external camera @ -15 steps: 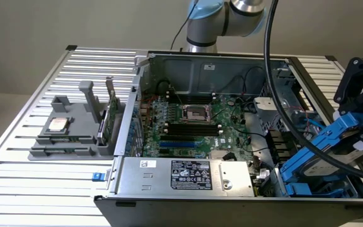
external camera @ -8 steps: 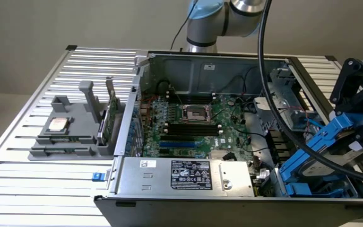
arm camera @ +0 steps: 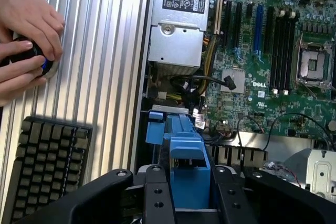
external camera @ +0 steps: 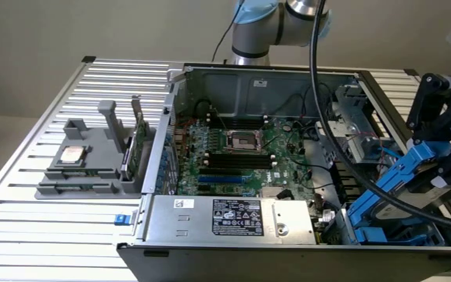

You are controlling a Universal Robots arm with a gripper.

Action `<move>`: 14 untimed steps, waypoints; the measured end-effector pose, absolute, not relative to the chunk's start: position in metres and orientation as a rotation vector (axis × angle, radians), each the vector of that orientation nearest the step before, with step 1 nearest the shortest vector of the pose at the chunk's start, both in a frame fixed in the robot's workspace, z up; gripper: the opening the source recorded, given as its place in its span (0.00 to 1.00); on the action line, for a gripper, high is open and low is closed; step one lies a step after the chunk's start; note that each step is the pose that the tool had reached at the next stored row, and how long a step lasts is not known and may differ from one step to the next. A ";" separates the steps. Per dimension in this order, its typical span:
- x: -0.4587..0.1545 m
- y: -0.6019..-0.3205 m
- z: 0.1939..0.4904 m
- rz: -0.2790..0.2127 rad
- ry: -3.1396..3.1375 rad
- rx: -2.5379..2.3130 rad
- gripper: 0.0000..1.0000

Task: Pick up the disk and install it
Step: 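Pick up the disk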

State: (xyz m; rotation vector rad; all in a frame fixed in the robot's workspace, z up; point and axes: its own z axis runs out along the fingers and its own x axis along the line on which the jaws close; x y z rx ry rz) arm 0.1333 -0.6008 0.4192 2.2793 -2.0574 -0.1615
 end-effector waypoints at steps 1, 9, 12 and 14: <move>0.131 -0.601 0.419 -0.154 -2.061 2.283 0.33; 0.119 -0.601 0.418 -0.131 -2.078 2.288 0.33; 0.117 -0.600 0.418 -0.127 -2.081 2.289 0.33; 0.116 -0.600 0.418 -0.123 -2.083 2.290 0.35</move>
